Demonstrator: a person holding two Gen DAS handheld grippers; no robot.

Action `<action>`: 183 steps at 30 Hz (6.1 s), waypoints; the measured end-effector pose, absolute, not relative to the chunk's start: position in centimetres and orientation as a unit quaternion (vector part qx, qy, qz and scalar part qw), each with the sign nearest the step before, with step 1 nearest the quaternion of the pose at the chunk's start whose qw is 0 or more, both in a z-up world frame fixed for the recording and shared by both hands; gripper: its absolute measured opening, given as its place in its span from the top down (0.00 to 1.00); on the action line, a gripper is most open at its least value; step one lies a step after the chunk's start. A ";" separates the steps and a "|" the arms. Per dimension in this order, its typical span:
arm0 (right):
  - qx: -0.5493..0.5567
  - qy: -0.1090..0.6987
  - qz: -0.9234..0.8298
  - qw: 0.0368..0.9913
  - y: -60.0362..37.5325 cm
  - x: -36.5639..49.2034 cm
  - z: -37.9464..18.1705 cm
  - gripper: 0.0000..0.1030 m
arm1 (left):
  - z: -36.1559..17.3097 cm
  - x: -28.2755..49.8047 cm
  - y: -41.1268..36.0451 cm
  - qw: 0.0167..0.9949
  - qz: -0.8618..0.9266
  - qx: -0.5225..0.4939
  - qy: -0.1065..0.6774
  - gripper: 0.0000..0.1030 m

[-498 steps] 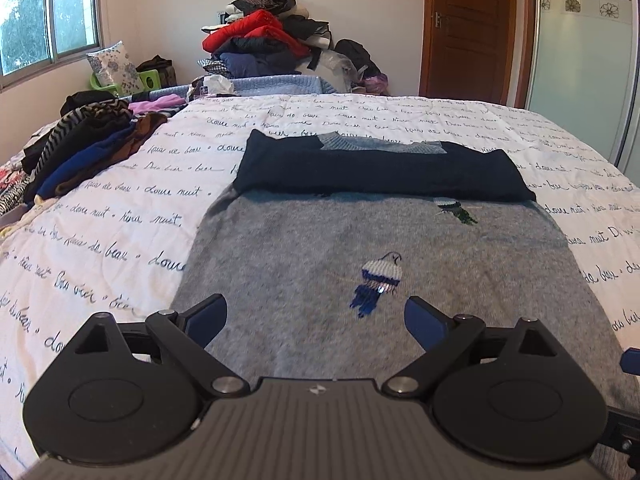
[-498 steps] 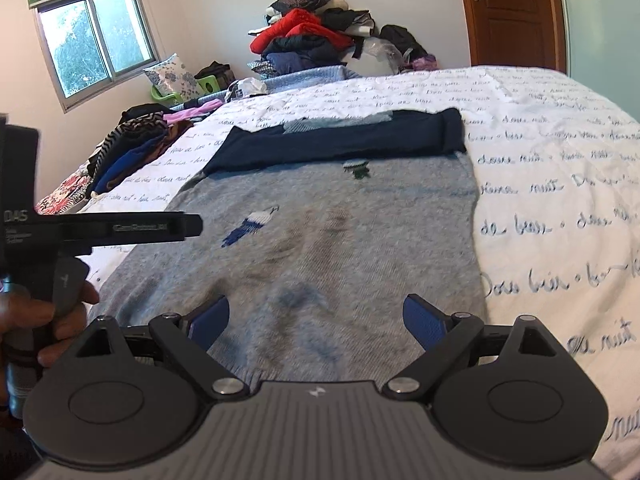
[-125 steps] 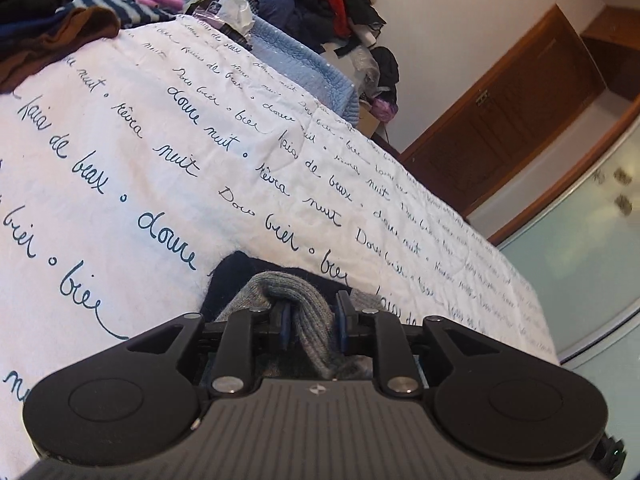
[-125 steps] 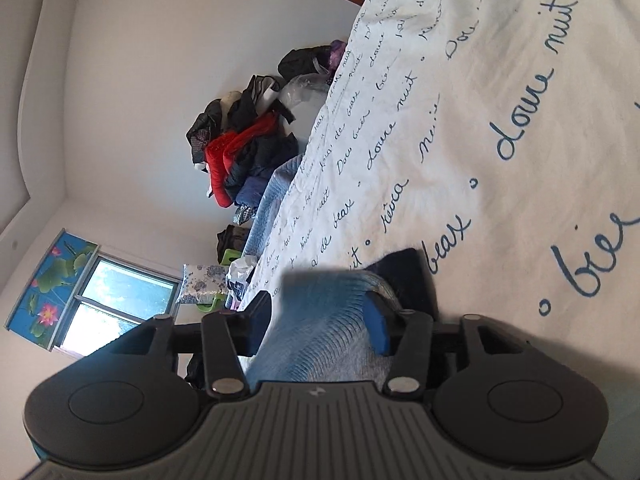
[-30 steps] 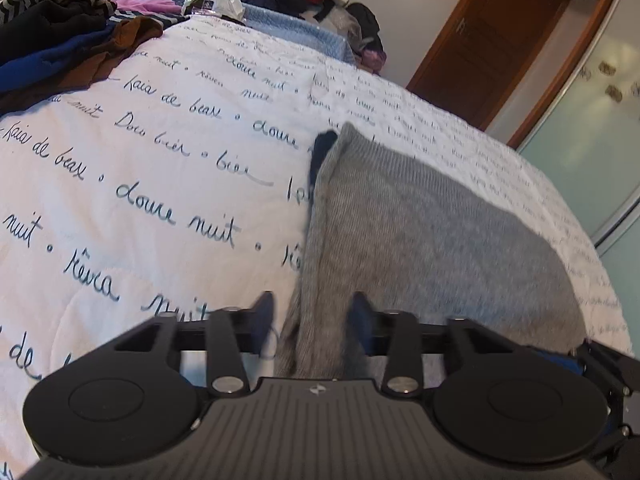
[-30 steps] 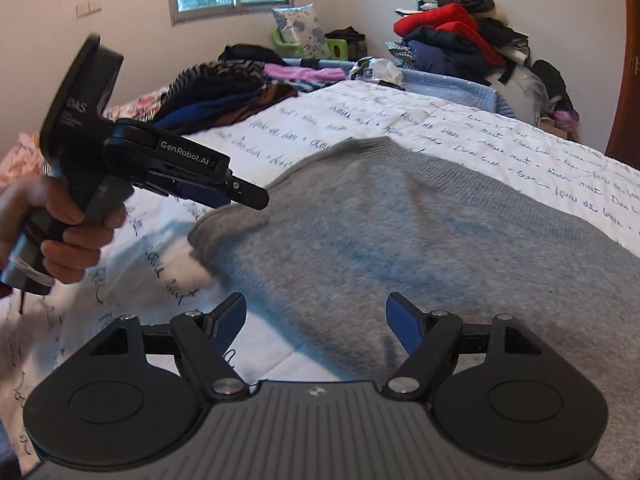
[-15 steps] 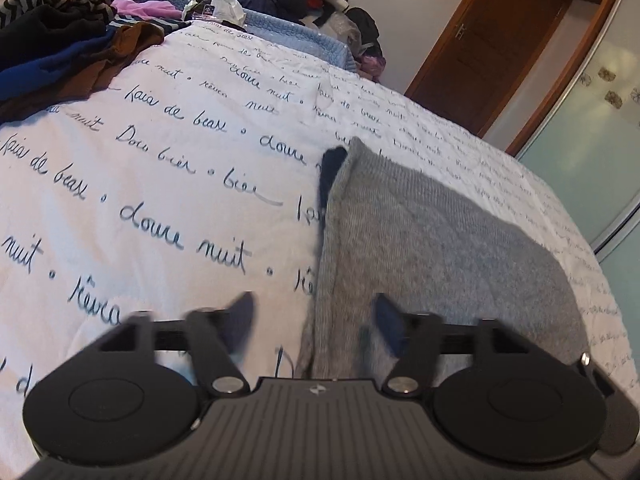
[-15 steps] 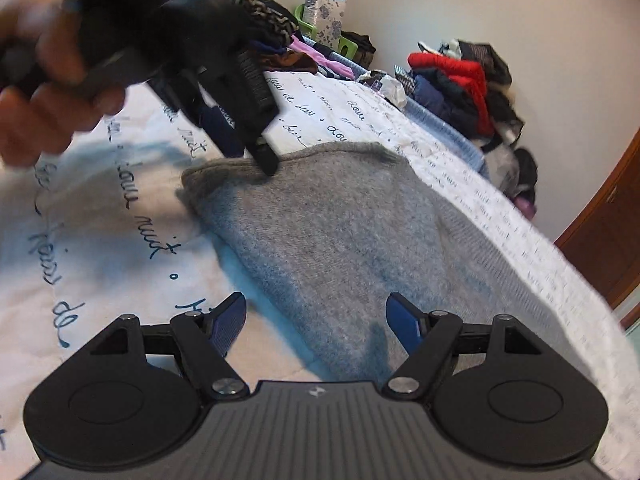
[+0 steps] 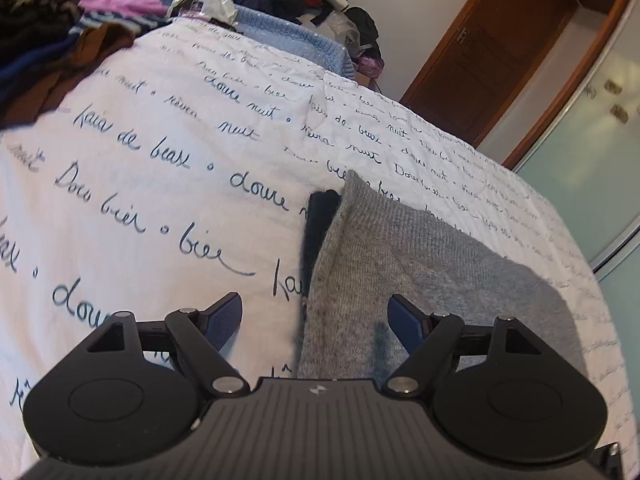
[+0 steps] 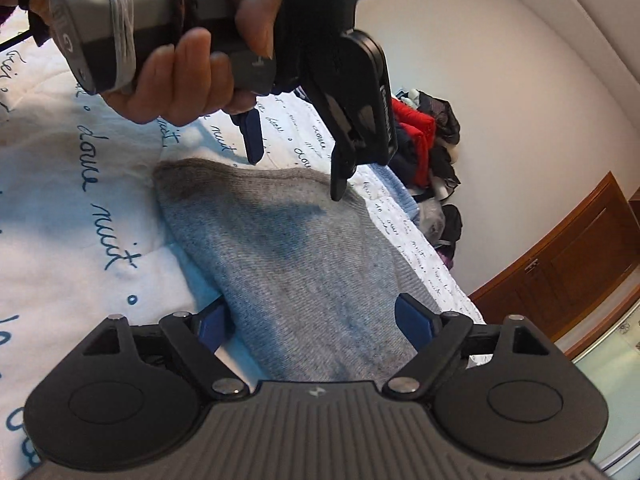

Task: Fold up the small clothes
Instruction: 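Grasp the folded sweater edge with the left gripper while the right gripper grasps it too, then lift the held sweater edge with both grippers and fold it over the rest, then open both grippers to release the folded sweater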

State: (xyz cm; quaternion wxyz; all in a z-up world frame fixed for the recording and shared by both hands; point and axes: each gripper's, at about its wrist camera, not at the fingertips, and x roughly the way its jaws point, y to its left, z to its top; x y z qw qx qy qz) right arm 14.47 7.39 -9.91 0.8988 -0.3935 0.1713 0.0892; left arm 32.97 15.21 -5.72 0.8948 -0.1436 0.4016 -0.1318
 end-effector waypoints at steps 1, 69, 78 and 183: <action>-0.394 0.170 0.087 0.899 7.4 14.6 -9.9 0.13 | -5.7 33.1 14.9 0.896 -0.131 -0.135 0.402 0.24; -0.294 0.132 0.157 0.933 6.8 14.3 -6.3 0.94 | -3.7 37.3 12.9 0.868 -0.199 -0.233 0.390 0.90; -0.262 0.106 0.122 0.951 2.6 12.7 -4.1 0.94 | 0.5 35.6 8.6 0.884 -0.204 -0.213 0.363 0.90; 0.218 0.247 0.043 0.943 -30.0 14.9 -4.6 0.30 | -3.9 32.2 -5.3 0.874 -0.268 -0.135 0.383 0.45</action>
